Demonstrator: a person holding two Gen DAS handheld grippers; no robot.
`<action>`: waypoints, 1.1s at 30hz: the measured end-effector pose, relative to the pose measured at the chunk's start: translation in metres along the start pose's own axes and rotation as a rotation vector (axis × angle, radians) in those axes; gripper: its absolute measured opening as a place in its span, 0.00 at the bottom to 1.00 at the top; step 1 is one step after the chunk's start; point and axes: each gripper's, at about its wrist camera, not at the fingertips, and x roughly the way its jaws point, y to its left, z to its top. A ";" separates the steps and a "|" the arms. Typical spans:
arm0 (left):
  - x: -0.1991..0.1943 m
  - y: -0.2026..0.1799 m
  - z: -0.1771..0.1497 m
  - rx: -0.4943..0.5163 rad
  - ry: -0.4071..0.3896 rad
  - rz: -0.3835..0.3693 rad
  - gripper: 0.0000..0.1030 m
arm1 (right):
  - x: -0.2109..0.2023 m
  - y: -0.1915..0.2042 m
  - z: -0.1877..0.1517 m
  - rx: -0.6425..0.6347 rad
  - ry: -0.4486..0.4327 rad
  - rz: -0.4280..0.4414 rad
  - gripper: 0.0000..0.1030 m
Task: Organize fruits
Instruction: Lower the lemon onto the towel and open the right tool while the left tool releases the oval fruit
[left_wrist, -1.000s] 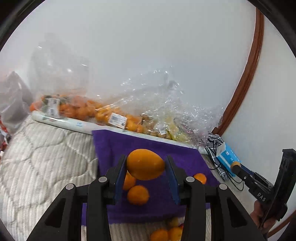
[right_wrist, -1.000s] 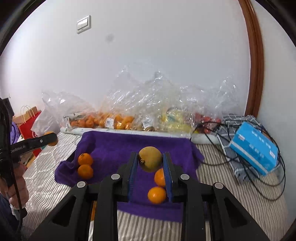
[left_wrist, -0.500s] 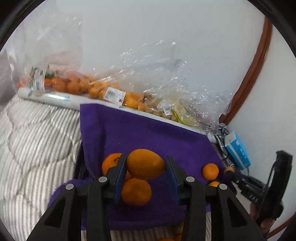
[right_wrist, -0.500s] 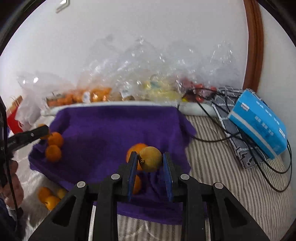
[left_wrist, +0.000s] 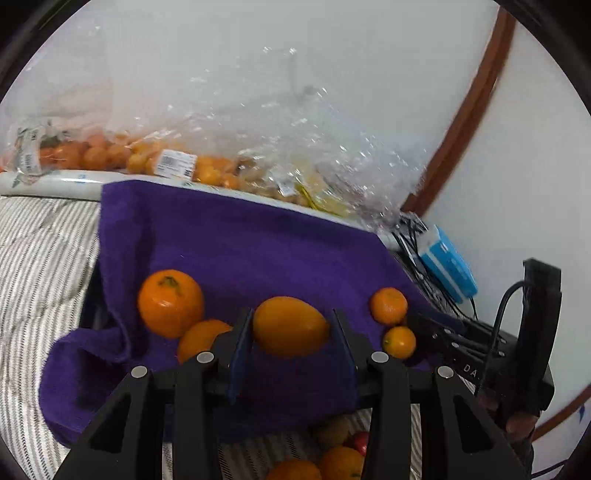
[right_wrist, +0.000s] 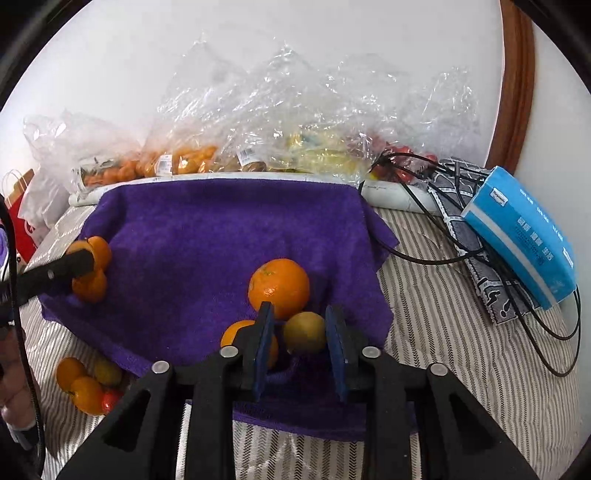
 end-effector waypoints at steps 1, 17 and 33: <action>0.001 0.000 -0.001 -0.001 0.008 -0.003 0.38 | -0.001 0.001 0.000 -0.005 -0.007 0.005 0.36; 0.008 -0.009 -0.006 0.027 0.051 0.069 0.38 | -0.022 0.015 -0.002 -0.017 -0.175 0.032 0.54; 0.013 -0.023 -0.011 0.103 0.069 0.195 0.39 | -0.032 0.014 -0.004 -0.025 -0.265 -0.026 0.58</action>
